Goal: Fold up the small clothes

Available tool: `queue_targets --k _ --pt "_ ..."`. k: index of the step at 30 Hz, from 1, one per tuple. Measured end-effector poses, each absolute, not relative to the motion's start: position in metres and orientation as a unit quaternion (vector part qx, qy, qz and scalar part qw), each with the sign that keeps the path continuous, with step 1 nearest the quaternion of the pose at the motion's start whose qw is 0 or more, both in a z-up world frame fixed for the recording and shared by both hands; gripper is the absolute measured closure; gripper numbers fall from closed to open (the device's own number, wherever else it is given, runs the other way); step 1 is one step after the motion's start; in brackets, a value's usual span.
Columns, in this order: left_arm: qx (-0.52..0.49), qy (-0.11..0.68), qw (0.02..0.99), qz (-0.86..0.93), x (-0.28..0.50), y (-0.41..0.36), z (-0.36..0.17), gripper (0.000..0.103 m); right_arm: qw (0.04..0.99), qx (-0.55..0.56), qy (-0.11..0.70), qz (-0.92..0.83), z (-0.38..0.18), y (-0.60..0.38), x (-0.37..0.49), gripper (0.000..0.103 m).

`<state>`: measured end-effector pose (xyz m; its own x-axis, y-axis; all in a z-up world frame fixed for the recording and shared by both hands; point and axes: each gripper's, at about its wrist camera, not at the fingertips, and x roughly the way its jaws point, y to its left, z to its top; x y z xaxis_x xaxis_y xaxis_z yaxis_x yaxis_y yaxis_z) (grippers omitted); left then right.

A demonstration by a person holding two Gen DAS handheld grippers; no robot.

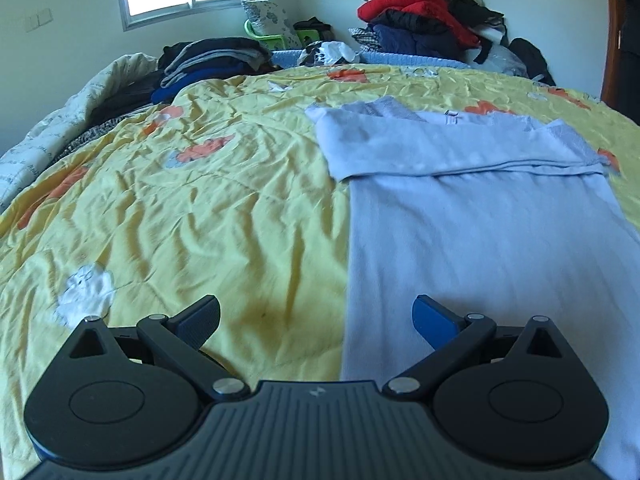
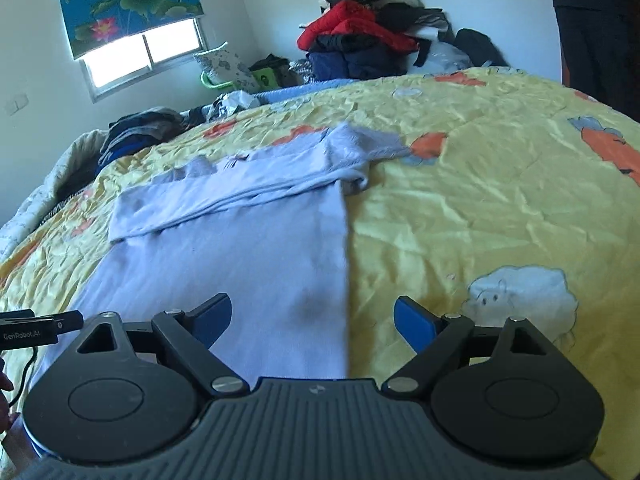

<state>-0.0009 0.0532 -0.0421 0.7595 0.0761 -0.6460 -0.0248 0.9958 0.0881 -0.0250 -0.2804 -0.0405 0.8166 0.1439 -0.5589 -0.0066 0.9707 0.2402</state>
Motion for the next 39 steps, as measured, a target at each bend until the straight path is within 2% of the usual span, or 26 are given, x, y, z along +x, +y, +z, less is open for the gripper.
queue_targets --k 13,28,39 --pt "0.001 0.349 0.936 0.039 -0.009 0.078 -0.049 0.0 0.952 0.083 0.293 0.039 -0.043 -0.276 -0.033 0.012" --pt "0.01 0.352 0.935 0.035 -0.016 0.075 -0.05 0.0 0.946 0.09 0.308 0.035 -0.045 -0.28 -0.036 0.01" --pt "0.008 0.357 0.934 0.022 -0.029 0.078 -0.049 0.0 0.946 0.049 0.316 0.052 -0.04 -0.271 -0.049 0.009"
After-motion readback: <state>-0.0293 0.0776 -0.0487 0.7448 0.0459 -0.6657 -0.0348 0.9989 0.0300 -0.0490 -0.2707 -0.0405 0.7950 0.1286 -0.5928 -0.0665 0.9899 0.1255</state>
